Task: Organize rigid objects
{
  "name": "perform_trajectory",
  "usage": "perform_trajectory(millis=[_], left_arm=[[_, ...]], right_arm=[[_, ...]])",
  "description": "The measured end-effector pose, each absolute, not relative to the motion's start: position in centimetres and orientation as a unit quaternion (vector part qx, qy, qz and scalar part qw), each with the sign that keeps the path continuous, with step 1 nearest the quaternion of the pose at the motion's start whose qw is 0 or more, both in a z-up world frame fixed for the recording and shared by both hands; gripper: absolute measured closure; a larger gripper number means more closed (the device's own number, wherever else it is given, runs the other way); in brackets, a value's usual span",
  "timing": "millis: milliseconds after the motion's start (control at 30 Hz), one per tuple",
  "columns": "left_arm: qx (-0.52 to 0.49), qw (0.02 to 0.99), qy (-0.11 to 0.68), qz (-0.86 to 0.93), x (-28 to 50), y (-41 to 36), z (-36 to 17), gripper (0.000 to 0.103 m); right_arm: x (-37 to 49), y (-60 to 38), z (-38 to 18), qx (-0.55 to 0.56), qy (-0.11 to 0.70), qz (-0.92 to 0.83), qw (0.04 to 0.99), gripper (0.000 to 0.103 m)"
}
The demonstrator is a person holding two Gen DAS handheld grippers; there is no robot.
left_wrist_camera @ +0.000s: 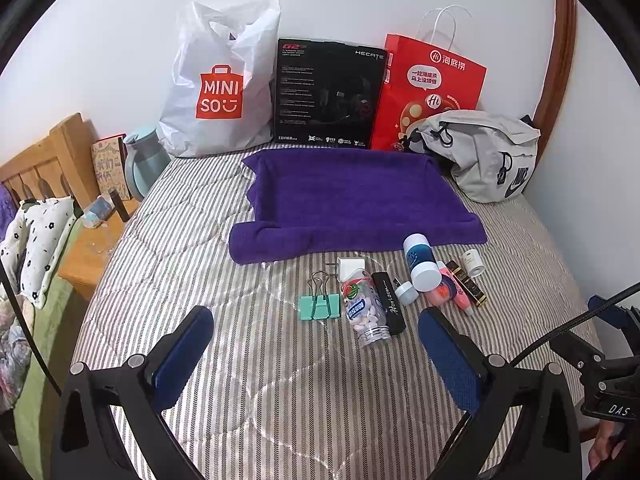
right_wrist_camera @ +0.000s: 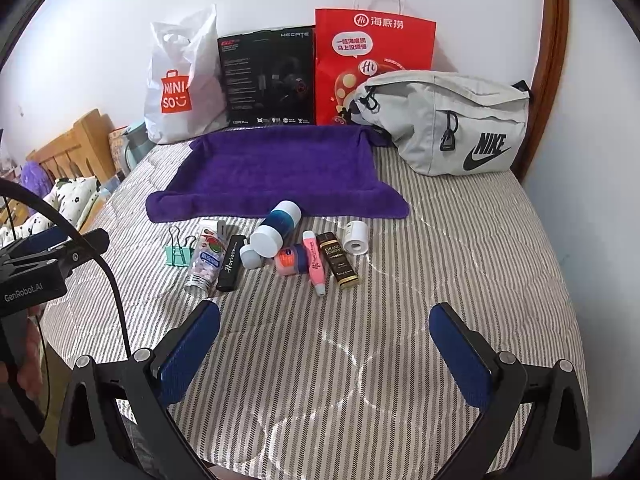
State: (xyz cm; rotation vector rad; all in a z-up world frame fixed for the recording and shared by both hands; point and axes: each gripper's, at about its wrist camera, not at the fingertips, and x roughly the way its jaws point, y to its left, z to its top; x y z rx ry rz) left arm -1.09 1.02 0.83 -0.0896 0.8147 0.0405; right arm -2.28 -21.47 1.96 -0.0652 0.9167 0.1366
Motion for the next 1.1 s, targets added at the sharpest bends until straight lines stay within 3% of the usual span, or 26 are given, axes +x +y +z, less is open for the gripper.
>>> perform_trajectory(millis=[567,1100], left_arm=[[-0.045,0.911,0.409,0.023,0.3,1.3,-0.2,0.0],[-0.038,0.876,0.478,0.051,6.5,2.3,-9.0,0.001]], right_arm=[[-1.0,-22.6,1.1,-0.023,0.453,0.06,0.889,0.0],[1.8,-23.8,-3.2,-0.032,0.494,0.049,0.868,0.0]])
